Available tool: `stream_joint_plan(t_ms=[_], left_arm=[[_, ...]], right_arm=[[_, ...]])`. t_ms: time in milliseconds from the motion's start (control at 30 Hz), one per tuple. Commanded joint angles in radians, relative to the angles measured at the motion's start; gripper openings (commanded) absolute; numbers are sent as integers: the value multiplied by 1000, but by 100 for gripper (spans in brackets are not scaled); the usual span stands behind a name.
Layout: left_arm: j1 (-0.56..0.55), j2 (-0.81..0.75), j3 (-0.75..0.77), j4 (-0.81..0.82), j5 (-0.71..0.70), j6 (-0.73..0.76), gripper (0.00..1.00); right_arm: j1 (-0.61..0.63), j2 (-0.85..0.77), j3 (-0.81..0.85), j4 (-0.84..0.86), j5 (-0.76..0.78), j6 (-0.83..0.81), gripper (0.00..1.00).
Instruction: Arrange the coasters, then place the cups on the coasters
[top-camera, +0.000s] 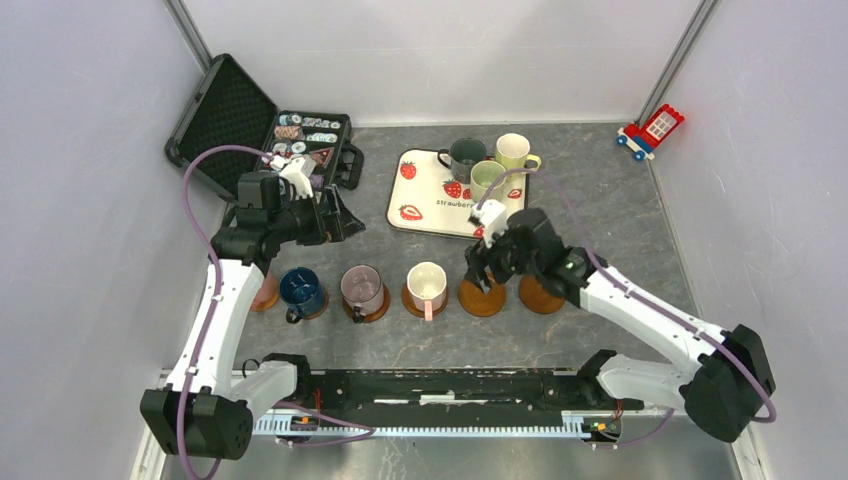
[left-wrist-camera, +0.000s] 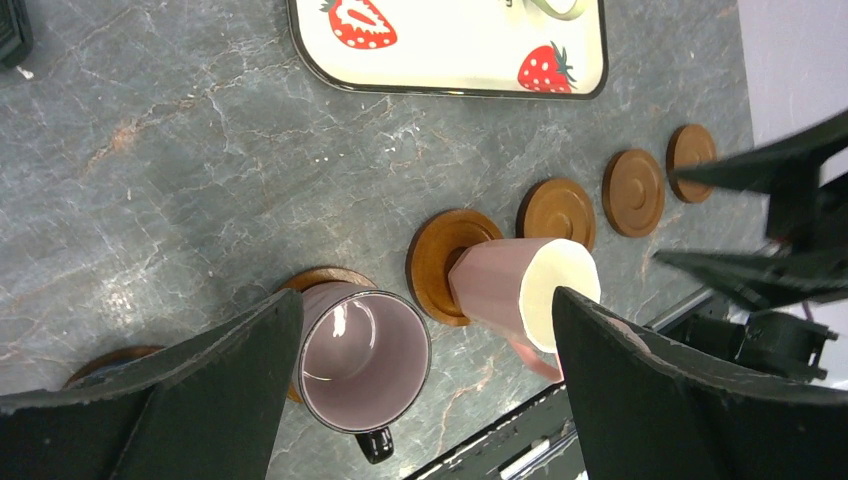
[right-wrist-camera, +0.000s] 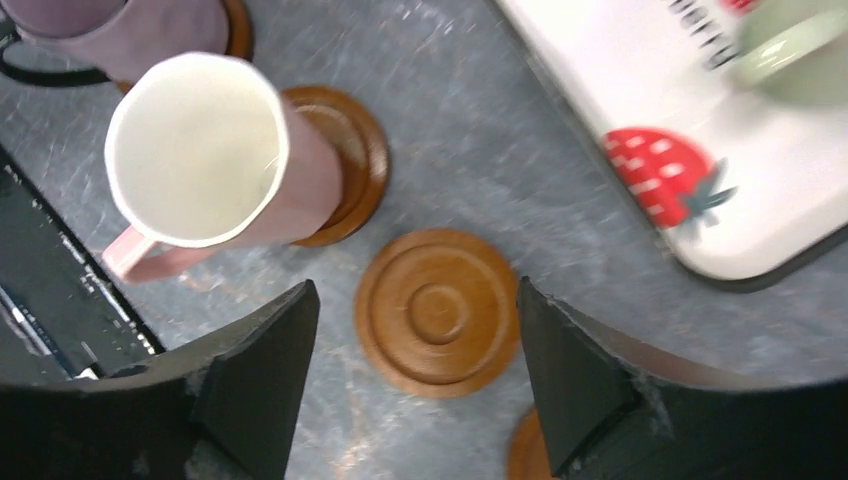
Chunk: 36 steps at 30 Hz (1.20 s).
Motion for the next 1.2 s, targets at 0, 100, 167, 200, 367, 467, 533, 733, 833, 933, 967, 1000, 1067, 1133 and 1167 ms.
stream_joint_plan(t_ms=[0, 100, 167, 200, 367, 467, 533, 733, 833, 933, 967, 1000, 1067, 1133, 1167], left_arm=[[5, 48, 88, -33, 27, 131, 100], [6, 92, 121, -41, 27, 158, 100], [6, 113, 139, -49, 20, 191, 100], [6, 124, 148, -57, 5, 210, 100], [6, 216, 218, -96, -45, 285, 100], [7, 265, 251, -99, -37, 293, 100], [5, 292, 264, -93, -48, 271, 100], [7, 329, 284, -83, -84, 269, 100], [7, 340, 289, -82, -97, 241, 100], [7, 347, 296, -76, -100, 234, 100], [6, 349, 300, -76, -103, 229, 100], [6, 351, 303, -76, -104, 227, 100], [5, 354, 314, -75, -106, 221, 100], [6, 355, 321, -74, -107, 217, 100], [7, 356, 324, -74, -108, 217, 100]], right_arm=[[-200, 32, 136, -34, -179, -217, 83], [-350, 140, 234, -48, -275, -311, 88], [-414, 231, 306, -76, -273, -347, 88], [-440, 272, 338, -85, -248, -345, 88], [-475, 479, 495, -109, -176, -424, 85], [-476, 605, 627, -188, -176, -505, 84], [-476, 657, 689, -228, -177, -471, 81], [-463, 601, 554, -33, -220, -124, 78], [-416, 592, 527, 40, -152, -7, 80], [-371, 625, 547, 33, -6, 99, 79], [-350, 649, 572, 7, 75, 126, 77], [-333, 674, 603, -27, 132, 139, 75], [-320, 734, 683, -99, 182, 175, 72], [-313, 776, 721, -133, 220, 211, 69], [-310, 787, 730, -135, 228, 220, 68]])
